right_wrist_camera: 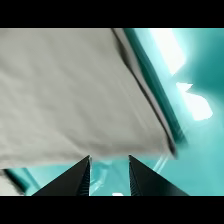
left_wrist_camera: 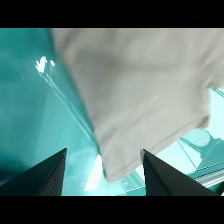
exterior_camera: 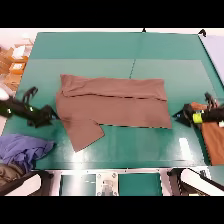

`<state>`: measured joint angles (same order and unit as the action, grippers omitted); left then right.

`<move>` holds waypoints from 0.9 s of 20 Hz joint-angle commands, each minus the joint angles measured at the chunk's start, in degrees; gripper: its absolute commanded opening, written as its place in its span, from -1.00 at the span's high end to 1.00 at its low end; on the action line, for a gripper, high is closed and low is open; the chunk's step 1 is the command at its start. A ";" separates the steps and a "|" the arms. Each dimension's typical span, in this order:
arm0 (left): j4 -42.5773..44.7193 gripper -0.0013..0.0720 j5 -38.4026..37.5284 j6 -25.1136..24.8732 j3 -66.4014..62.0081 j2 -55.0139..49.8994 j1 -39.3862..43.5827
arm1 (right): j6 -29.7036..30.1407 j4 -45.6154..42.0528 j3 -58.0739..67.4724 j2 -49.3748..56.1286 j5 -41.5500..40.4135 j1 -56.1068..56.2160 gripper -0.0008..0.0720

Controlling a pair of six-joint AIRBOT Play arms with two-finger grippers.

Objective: Fold the shirts.

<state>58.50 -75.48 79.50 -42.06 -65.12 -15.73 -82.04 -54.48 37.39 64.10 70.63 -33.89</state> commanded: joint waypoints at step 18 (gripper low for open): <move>-6.56 0.90 11.02 -2.32 9.81 9.86 14.49 | -1.20 -0.28 -9.88 -6.64 -13.79 9.20 0.94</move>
<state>45.15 -55.83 73.21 -29.45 -59.42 -1.19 -81.06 -47.37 24.03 58.41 49.25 -24.23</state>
